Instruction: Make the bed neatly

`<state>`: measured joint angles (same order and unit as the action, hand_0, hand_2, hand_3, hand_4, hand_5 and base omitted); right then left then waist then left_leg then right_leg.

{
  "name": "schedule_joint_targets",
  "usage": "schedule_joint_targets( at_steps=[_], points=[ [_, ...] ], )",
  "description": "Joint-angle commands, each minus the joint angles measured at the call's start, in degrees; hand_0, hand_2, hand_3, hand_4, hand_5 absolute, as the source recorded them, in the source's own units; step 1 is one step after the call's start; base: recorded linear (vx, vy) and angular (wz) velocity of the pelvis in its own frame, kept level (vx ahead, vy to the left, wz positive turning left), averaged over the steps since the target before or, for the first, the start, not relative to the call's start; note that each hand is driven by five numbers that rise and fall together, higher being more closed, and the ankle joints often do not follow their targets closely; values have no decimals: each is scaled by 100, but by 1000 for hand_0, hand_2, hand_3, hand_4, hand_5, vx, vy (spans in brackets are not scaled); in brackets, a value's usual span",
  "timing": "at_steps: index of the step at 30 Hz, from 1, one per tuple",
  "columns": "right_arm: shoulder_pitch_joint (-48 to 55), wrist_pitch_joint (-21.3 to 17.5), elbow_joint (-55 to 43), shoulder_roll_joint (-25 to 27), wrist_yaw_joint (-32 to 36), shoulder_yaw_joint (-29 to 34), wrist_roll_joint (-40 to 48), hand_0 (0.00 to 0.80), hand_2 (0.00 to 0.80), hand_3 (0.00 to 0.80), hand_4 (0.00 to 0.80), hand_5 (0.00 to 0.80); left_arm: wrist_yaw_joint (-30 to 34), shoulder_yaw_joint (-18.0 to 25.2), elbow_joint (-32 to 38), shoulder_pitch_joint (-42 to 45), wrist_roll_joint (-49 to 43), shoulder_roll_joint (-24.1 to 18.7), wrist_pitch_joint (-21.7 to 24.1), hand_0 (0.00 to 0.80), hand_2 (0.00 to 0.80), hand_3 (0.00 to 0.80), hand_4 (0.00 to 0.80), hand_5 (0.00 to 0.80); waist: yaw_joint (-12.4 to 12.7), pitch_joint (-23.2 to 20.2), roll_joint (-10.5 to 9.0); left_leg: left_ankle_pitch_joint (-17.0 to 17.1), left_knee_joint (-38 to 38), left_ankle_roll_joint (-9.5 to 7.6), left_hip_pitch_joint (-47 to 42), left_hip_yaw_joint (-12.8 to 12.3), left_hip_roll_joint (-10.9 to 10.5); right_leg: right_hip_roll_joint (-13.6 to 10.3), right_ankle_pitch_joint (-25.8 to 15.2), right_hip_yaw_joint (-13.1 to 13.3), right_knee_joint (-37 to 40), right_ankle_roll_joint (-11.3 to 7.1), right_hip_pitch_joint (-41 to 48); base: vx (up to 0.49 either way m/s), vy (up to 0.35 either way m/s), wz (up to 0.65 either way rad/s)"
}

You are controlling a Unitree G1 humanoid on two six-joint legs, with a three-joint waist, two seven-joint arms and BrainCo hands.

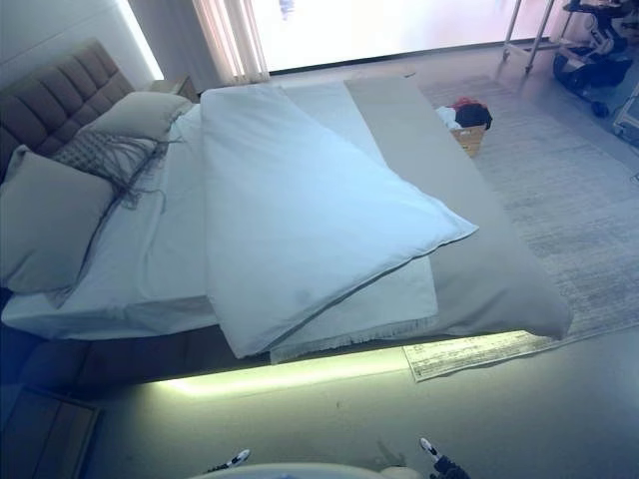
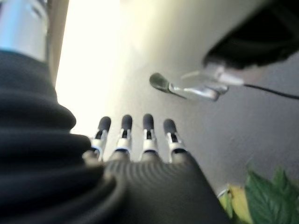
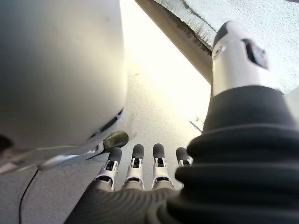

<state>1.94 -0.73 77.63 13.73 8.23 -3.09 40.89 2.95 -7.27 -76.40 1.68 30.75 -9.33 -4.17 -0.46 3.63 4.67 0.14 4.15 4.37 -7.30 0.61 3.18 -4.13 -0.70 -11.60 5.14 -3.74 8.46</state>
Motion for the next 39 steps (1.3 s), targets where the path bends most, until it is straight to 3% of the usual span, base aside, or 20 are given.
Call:
schedule_joint_targets(
  at_steps=[1,17,22,29,34,36,39],
  points=[
    [-495,-58,349,-108,43,56,-85,0,0,0,0,0,46,35,-214,-389,31,1,88,0,0,0,0,0,158,105,-428,46,85,-257,-27,-165,-423,139,-167,203,-14,-63,-32,33,-12,4],
    [-616,229,316,-197,-4,-80,-178,0,0,0,0,0,-106,-91,-227,-455,-334,-44,114,0,0,0,0,0,153,36,-515,-48,85,-337,-174,-220,-471,105,-200,330,-14,-95,87,3,29,0],
    [-697,163,254,-237,-191,-140,-162,0,0,0,0,0,-281,-162,-304,-573,-568,-113,140,0,0,0,0,0,167,77,-598,-36,85,-405,-200,-210,-484,71,-151,304,-182,-92,101,0,0,0],
    [-637,288,294,-329,-166,-154,-30,0,0,0,0,0,-325,-165,-329,-648,-487,-110,259,0,0,0,0,0,217,167,-690,-31,85,-442,-222,-194,-456,65,-126,208,-234,-98,116,24,-66,2],
    [-542,208,280,-372,-19,-217,46,0,0,0,0,0,-454,-28,-335,-574,-109,-121,229,0,0,0,0,0,231,178,-676,72,85,-457,-128,-75,-496,126,-122,290,-286,-45,-5,18,-50,3],
    [-568,269,144,-328,-92,-297,140,0,0,0,0,0,-476,166,-285,-651,182,-194,224,0,0,0,0,0,203,401,-641,88,-252,-326,-10,-382,-307,27,-27,99,-517,5,-76,-15,79,11],
    [-615,359,111,-188,-185,-289,189,0,0,0,0,0,-517,323,-307,-671,629,-156,364,0,0,0,0,0,237,637,-552,505,-313,-57,424,-293,37,-48,9,78,-743,28,-156,33,233,30]
  ],
)
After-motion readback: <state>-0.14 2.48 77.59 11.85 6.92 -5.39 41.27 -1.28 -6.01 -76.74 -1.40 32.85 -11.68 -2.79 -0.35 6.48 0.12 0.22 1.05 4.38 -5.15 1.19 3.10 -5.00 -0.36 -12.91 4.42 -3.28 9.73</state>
